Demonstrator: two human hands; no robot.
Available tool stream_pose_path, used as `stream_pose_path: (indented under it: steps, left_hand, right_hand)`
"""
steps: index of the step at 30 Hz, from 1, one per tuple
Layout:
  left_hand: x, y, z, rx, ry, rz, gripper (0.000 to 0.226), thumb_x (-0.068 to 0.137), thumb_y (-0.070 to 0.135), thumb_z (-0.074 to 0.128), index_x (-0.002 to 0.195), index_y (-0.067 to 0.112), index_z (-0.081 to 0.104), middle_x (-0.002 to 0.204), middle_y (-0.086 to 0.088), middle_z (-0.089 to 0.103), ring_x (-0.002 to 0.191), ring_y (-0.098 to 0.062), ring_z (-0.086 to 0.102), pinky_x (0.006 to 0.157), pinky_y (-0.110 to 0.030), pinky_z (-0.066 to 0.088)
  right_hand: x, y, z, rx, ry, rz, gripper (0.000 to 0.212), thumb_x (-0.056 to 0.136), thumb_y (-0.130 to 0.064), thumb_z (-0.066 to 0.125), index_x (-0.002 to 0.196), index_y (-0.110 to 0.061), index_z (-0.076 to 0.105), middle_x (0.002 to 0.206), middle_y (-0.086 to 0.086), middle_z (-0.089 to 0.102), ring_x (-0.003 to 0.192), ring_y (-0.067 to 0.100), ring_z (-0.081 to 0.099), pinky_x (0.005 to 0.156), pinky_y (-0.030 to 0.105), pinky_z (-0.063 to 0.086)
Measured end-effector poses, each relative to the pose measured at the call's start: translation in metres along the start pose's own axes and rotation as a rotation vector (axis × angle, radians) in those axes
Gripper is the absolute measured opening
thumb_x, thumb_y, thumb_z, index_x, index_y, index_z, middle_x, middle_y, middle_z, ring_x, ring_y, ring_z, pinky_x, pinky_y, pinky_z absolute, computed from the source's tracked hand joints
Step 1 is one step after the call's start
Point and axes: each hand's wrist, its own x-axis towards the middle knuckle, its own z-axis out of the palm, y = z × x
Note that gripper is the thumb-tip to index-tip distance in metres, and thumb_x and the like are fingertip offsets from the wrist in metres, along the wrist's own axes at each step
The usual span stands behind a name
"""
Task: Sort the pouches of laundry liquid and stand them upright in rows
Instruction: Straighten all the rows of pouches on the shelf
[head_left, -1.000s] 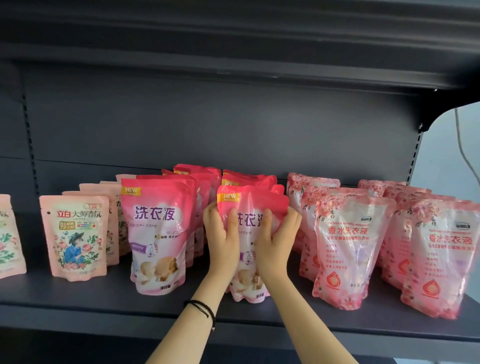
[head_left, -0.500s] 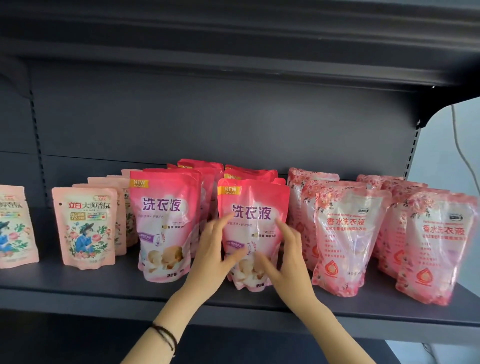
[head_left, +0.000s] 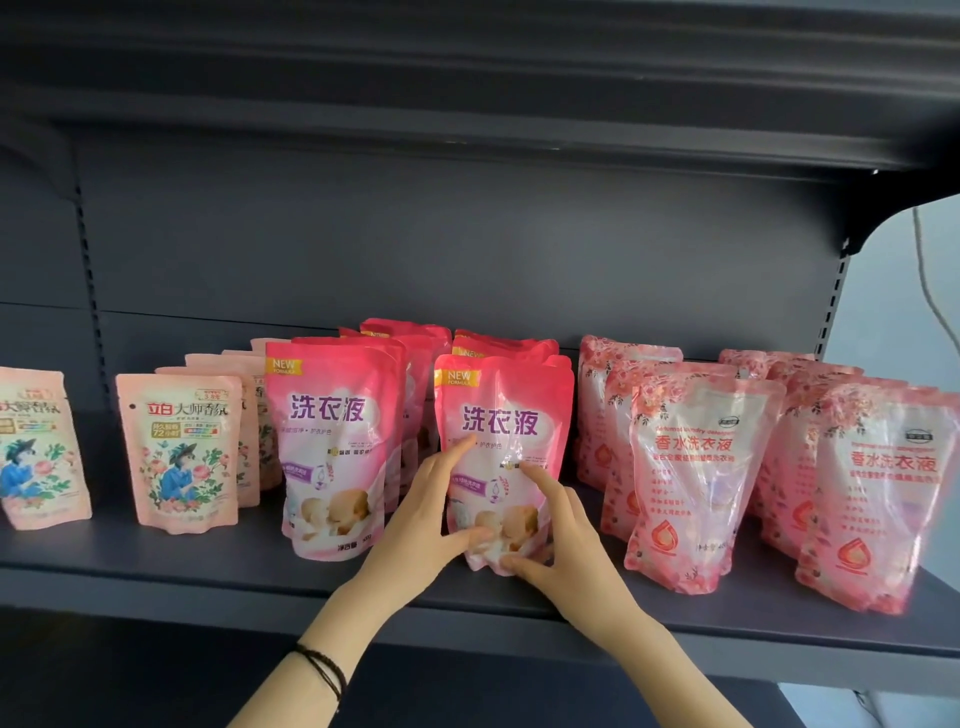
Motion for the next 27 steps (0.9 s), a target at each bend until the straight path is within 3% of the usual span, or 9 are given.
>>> stream_pose_path:
  steps: [2,4,7,9,12,16,19,25,27]
  left_hand:
    - [0.000,0.001,-0.007,0.079,-0.022,-0.007,0.083,0.079,0.050,0.070,0.137,0.063,0.012,0.132,0.050,0.020,0.123,0.021,0.031,0.092,-0.010,0.035]
    - [0.003,0.005,-0.021,0.186,-0.010,-0.005,0.063,0.081,0.059,0.057,0.132,0.060,0.019,0.123,0.036,0.043,0.106,0.007,0.053,0.081,-0.020,0.051]
    - [0.016,0.020,-0.045,0.343,-0.004,0.031,0.035,0.090,0.051,0.047,0.119,0.034,0.037,0.100,0.011,0.064,0.076,-0.007,0.066,0.066,-0.034,0.059]
    - [0.023,0.031,-0.060,0.489,-0.048,0.098,0.023,0.094,0.045,0.046,0.108,0.027,0.047,0.093,0.009,0.067,0.071,-0.007,0.065,0.065,-0.035,0.058]
    - [0.028,0.043,-0.079,0.694,-0.129,0.223,0.024,0.097,0.044,0.044,0.104,0.024,0.053,0.092,0.011,0.064,0.073,-0.009,0.061,0.065,-0.034,0.055]
    - [0.021,0.041,-0.107,0.869,-0.198,0.327,0.032,0.099,0.047,0.037,0.101,0.022,0.057,0.088,0.007,0.062,0.078,-0.016,0.060,0.062,-0.030,0.048]
    - [0.003,0.028,-0.145,0.918,-0.244,0.365,0.033,0.098,0.046,0.036,0.100,0.021,0.058,0.090,0.005,0.064,0.084,-0.018,0.061,0.067,-0.035,0.050]
    - [-0.034,-0.011,-0.268,0.989,-0.302,0.436,0.025,0.096,0.045,0.043,0.089,0.026,0.058,0.083,0.008,0.062,0.078,-0.013,0.059,0.051,-0.028,0.034]
    - [-0.043,-0.028,-0.312,1.055,-0.311,0.412,0.027,0.095,0.048,0.040,0.092,0.028,0.058,0.086,0.008,0.063,0.081,-0.014,0.059,0.054,-0.029,0.041]
  right_hand:
    - [-0.002,-0.003,-0.005,-0.060,0.012,-0.012,0.081,0.080,-0.033,0.074,0.136,-0.060,0.022,0.116,-0.022,0.034,0.092,-0.001,0.054,0.073,0.014,0.050]
    - [0.000,-0.012,-0.015,-0.229,0.109,-0.028,0.056,0.084,-0.046,0.063,0.133,-0.053,0.036,0.113,-0.019,0.033,0.085,0.003,0.053,0.065,0.020,0.053]
    - [0.015,-0.036,-0.032,-0.391,0.262,-0.093,0.028,0.087,-0.034,0.063,0.114,-0.028,0.062,0.101,-0.011,0.043,0.066,0.005,0.053,0.054,0.023,0.051]
    - [0.030,-0.057,-0.042,-0.438,0.237,-0.117,0.017,0.087,-0.026,0.064,0.105,-0.024,0.066,0.087,-0.013,0.052,0.062,0.003,0.052,0.055,0.026,0.048]
    - [0.049,-0.087,-0.051,-0.596,0.015,-0.131,0.015,0.089,-0.031,0.059,0.102,-0.028,0.063,0.078,-0.013,0.060,0.067,0.007,0.055,0.062,0.032,0.051]
    - [0.064,-0.123,-0.039,-0.810,-0.236,-0.182,0.018,0.091,-0.040,0.054,0.105,-0.032,0.061,0.090,-0.014,0.063,0.075,0.005,0.054,0.062,0.027,0.045]
    - [0.073,-0.150,-0.009,-0.854,-0.273,-0.217,0.019,0.090,-0.039,0.054,0.107,-0.033,0.060,0.094,-0.014,0.063,0.079,0.006,0.053,0.064,0.028,0.045]
    - [0.101,-0.212,0.071,-0.857,-0.262,-0.308,0.021,0.090,-0.041,0.055,0.109,-0.034,0.060,0.095,-0.015,0.064,0.076,0.006,0.055,0.058,0.026,0.045]
    - [0.111,-0.231,0.105,-0.835,-0.270,-0.329,0.020,0.091,-0.041,0.054,0.108,-0.034,0.060,0.093,-0.014,0.064,0.076,0.007,0.056,0.058,0.025,0.045]
